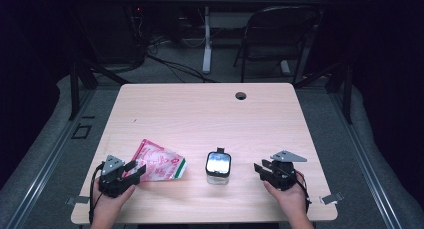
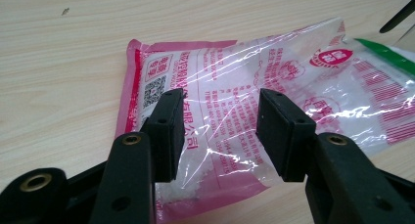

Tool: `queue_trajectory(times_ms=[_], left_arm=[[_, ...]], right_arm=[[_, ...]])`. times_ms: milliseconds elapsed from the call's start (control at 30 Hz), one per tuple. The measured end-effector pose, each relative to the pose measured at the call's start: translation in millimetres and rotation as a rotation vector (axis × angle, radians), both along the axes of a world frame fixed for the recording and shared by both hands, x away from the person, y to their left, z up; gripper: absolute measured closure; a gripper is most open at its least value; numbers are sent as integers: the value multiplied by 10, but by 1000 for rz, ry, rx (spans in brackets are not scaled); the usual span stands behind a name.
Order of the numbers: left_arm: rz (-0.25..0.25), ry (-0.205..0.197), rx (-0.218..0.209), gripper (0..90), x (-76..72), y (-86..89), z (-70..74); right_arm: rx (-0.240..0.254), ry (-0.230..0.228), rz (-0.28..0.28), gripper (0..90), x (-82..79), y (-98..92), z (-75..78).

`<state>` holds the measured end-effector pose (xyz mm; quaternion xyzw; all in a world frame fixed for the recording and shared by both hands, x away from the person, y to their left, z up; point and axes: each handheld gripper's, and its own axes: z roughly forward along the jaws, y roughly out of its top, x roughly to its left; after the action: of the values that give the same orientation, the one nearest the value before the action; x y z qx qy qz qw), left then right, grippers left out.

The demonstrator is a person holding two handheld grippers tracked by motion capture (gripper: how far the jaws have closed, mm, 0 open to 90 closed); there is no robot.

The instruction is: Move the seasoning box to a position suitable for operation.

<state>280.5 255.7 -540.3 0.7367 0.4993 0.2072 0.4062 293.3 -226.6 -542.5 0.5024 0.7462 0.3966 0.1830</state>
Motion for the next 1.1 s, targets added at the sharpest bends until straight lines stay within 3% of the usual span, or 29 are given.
queue_trajectory(times_ms=[433, 667, 900, 1100], left_arm=[[1, -13, 15, 521, -3, -94, 62], [-43, -20, 12, 586, -2, -224, 159], [-108, -37, 37, 669, 36, -500, 281], [-148, -39, 41, 730, 80, -814, 352]], right_arm=[[-3, -2, 16, 661, -7, 28, 18], [5, -10, 40, 721, -7, 78, 75], [5, 1, 47, 737, 5, 121, 165], [18, 12, 64, 804, 17, 185, 220]])
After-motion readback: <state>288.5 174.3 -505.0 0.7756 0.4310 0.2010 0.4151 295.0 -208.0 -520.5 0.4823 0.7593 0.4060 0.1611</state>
